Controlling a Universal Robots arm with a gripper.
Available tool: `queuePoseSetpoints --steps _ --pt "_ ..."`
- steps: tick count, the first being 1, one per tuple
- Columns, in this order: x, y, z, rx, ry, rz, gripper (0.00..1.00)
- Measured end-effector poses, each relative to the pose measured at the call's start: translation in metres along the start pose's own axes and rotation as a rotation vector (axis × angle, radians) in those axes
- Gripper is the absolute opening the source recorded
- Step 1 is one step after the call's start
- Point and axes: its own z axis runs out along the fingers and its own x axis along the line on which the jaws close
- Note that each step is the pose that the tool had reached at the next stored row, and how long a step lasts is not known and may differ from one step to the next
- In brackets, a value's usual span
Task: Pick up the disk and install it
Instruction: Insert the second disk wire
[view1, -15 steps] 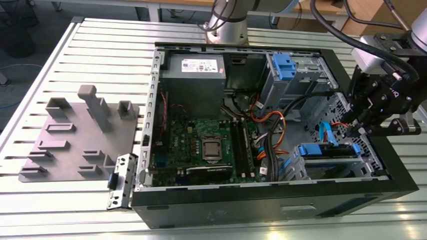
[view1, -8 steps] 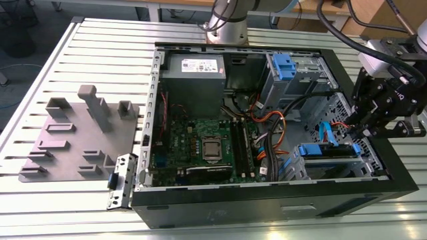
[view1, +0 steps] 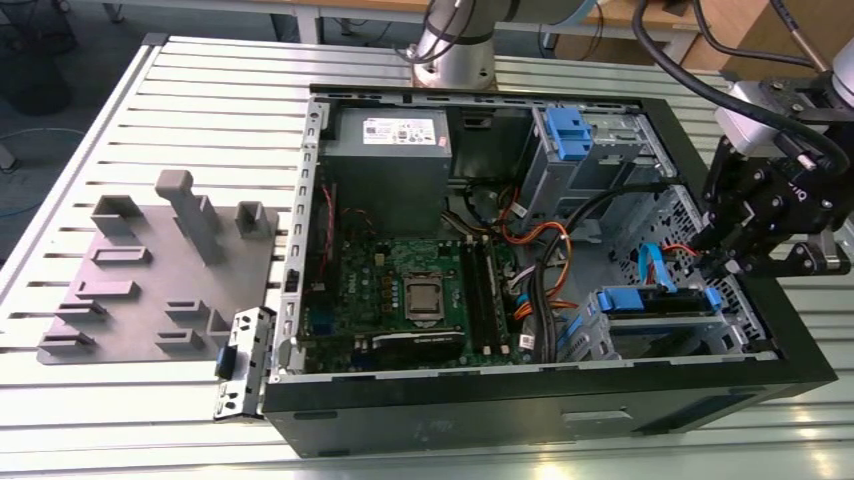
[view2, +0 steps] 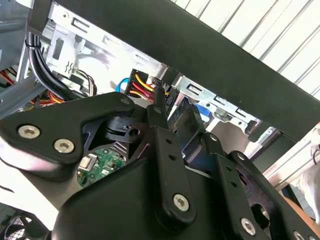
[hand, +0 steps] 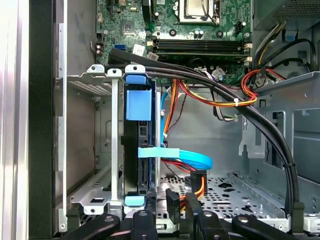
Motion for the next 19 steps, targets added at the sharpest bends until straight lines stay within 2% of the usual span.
queuePoseSetpoints --steps 5,6,7,9,16,19 --pt "0.0000 0.0000 0.0000 0.0000 0.0002 0.000 0.35" --pt "0.0000 0.0000 0.0000 0.0000 0.0001 0.000 0.29" --pt "0.0000 0.0000 0.0000 0.0000 0.0002 0.000 0.29" --pt "0.0000 0.0000 0.0000 0.0000 0.0003 0.000 0.17" --pt "0.0000 0.0000 0.0000 0.0000 0.0004 0.000 0.16" --pt "-0.0001 0.0051 0.0000 0.0011 0.0004 0.000 0.16"
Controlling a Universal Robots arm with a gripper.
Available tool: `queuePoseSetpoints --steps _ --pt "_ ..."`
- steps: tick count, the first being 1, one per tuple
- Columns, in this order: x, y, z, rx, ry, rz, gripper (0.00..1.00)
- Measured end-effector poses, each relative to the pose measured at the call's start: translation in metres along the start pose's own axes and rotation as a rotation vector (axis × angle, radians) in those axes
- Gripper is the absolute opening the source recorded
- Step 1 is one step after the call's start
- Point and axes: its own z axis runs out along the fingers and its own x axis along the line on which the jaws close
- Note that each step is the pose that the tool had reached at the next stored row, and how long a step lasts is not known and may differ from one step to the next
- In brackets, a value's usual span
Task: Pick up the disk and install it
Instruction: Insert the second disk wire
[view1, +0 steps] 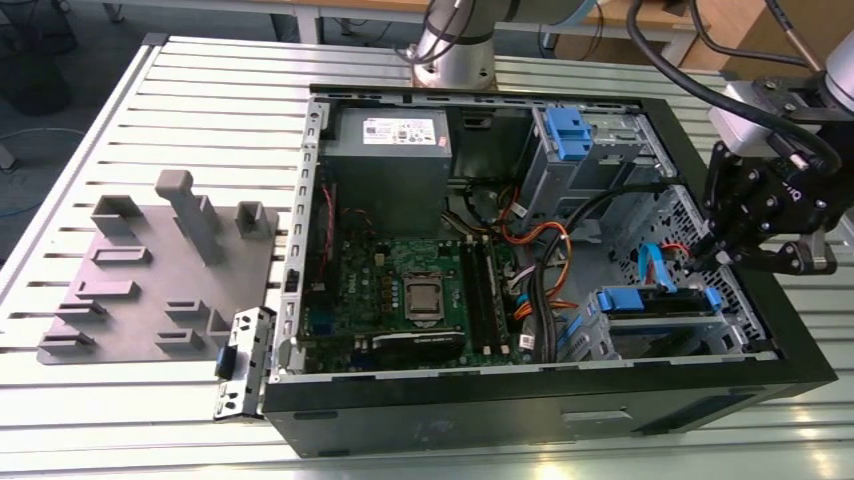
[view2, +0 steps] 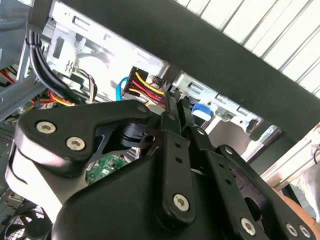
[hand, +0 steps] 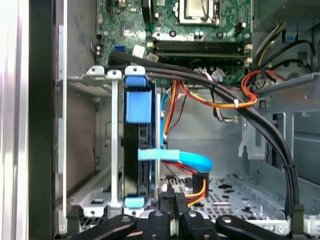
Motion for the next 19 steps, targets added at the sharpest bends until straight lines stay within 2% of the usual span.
queuePoseSetpoints --steps 3,5,15,19 --pt "-0.0001 0.0071 0.0000 0.0031 0.0000 0.000 0.16" --pt "0.0006 0.0088 0.0000 0.0039 0.0002 0.000 0.16" --pt "0.0151 0.0093 -0.0003 0.0040 0.0003 0.000 0.16" --pt "0.0183 0.0093 -0.0003 0.0040 0.0006 0.000 0.16"
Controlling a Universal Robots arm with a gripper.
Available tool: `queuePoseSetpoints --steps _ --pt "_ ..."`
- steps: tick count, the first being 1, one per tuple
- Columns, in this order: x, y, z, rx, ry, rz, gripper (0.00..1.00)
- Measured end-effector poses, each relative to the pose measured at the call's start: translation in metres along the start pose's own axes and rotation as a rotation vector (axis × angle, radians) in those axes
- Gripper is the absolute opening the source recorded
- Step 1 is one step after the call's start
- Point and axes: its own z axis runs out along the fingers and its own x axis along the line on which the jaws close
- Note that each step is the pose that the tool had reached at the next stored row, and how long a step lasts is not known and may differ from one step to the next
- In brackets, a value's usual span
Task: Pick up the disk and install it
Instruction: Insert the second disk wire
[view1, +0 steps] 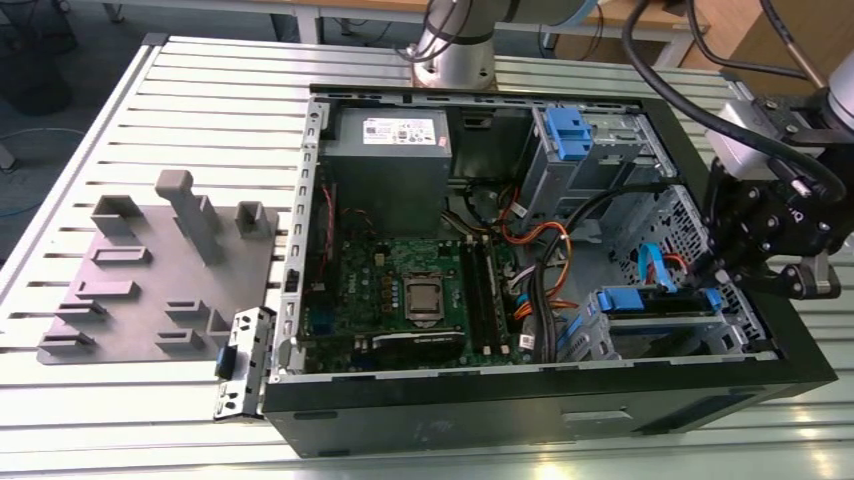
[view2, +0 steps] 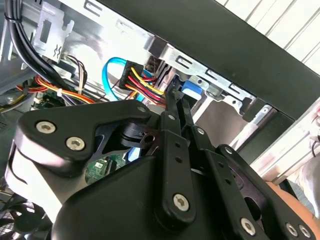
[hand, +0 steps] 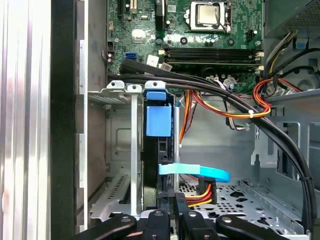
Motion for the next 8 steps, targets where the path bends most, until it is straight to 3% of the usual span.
queuePoseSetpoints --steps 8 --pt "0.0035 0.0002 0.0015 0.0000 0.0003 0.000 0.16"
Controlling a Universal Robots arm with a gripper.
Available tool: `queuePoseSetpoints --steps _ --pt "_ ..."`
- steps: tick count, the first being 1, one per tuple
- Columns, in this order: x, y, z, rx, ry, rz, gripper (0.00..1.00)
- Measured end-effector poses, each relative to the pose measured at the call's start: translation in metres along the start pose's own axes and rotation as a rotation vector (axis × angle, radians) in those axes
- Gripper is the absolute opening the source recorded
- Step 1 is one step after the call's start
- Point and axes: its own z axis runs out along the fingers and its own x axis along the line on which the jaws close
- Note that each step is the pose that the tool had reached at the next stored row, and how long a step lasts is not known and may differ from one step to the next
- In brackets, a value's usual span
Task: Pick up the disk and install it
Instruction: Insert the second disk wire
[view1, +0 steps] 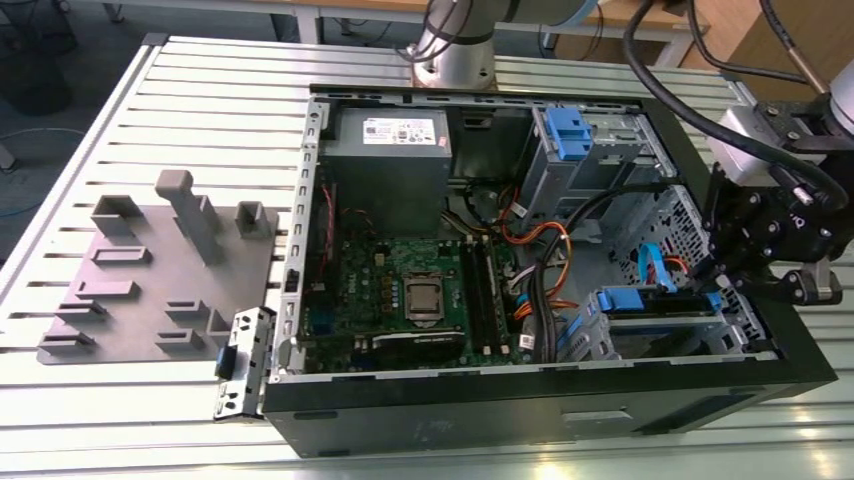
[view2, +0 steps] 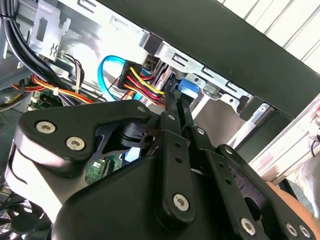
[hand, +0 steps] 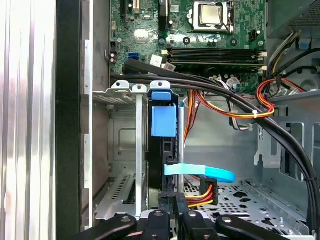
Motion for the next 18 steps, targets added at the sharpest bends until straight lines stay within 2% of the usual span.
queuePoseSetpoints --steps 10,13,14,18 --pt "0.0003 0.0000 0.0018 -0.0001 0.0005 0.000 0.16" --pt "0.0004 0.0000 0.0018 0.0000 0.0008 0.000 0.18" --pt "0.0003 0.0000 0.0020 0.0000 0.0011 0.000 0.24" --pt "0.0004 0.0002 0.0041 -0.0001 0.0021 0.000 0.24"
